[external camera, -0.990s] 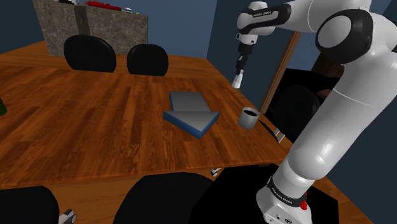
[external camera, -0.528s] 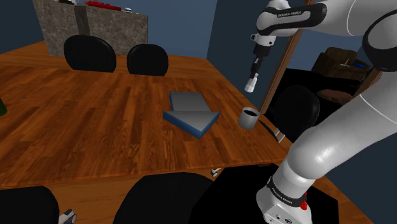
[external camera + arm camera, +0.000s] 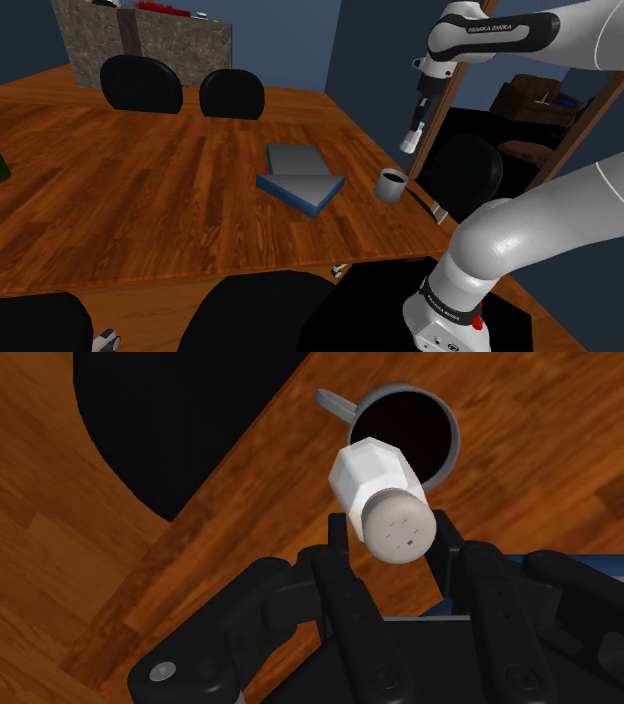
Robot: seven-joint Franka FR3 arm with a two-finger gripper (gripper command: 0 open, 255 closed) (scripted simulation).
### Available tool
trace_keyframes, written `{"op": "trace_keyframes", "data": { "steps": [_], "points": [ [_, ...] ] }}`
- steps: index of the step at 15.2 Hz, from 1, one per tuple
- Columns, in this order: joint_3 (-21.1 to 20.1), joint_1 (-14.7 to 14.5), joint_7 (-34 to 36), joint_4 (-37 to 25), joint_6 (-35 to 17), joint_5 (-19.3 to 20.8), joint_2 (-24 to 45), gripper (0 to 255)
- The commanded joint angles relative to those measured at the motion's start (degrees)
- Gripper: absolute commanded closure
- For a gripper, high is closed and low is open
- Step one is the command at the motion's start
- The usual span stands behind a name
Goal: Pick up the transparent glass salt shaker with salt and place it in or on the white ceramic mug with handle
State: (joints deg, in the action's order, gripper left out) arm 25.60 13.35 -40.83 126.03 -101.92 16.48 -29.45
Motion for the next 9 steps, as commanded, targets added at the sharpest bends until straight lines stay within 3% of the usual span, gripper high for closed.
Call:
{"op": "trace_keyframes", "data": {
  "steps": [1,9],
  "points": [
    [0.1,0.2,0.2,1.6,-1.2,0.3,-0.3,255],
    [1.3,0.5,0.7,7.4,-7.4,1.2,0.0,255]
  ]
}}
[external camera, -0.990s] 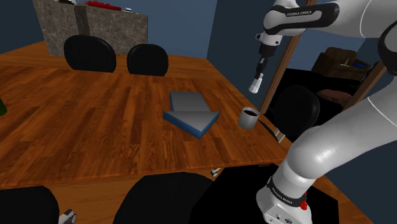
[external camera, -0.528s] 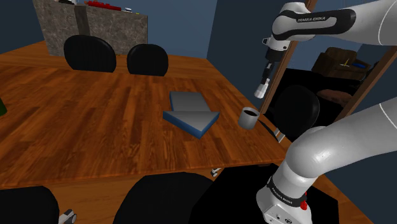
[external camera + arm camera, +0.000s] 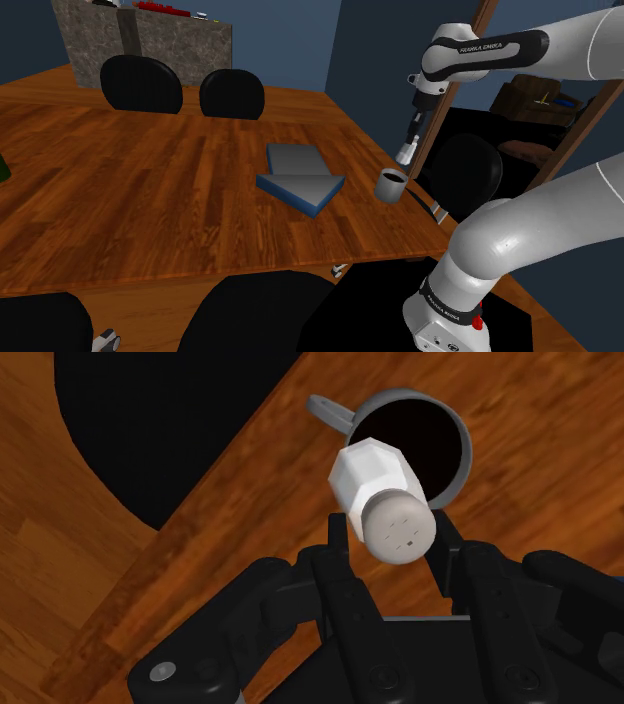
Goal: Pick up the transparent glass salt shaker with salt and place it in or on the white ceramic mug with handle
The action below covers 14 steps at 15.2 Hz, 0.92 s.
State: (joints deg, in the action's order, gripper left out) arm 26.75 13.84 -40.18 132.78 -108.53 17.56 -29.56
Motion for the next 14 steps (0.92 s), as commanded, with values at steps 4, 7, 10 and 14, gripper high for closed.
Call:
{"op": "trace_keyframes", "data": {
  "steps": [4,7,10,14],
  "points": [
    [0.8,0.2,0.3,3.3,-3.9,0.5,0.6,255],
    [1.3,0.3,0.5,5.2,-6.3,0.8,1.1,255],
    [1.6,0.3,0.6,6.3,-7.8,1.0,1.5,255],
    [1.6,0.3,0.6,6.3,-7.8,1.0,1.5,255]
  ]
}}
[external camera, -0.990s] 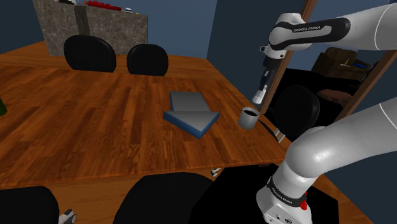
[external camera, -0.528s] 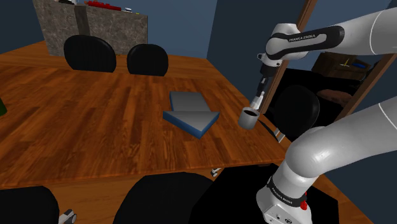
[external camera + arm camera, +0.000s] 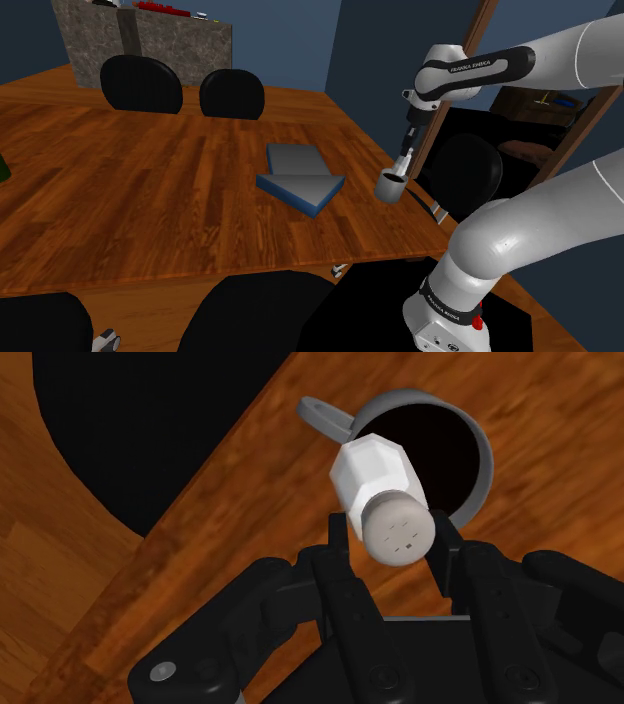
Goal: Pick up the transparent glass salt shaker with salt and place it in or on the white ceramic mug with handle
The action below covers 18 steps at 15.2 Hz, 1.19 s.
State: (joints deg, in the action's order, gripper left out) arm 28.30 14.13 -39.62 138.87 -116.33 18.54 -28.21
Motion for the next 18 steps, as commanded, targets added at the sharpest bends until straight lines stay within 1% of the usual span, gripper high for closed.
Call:
{"op": "trace_keyframes", "data": {
  "steps": [1,2,3,8,12,18],
  "points": [
    [0.1,0.0,0.0,0.2,0.0,0.0,0.1,255],
    [0.1,0.0,0.0,0.2,0.0,0.0,0.1,255],
    [0.1,0.0,0.0,0.2,-0.1,0.0,0.2,0],
    [0.1,0.0,0.0,0.2,0.0,0.0,0.1,0],
    [-2.0,-0.3,-0.1,-5.4,7.7,-0.9,-1.9,0],
    [-2.0,-0.3,-0.1,-5.4,7.7,-0.9,-1.9,0]
  ]
}}
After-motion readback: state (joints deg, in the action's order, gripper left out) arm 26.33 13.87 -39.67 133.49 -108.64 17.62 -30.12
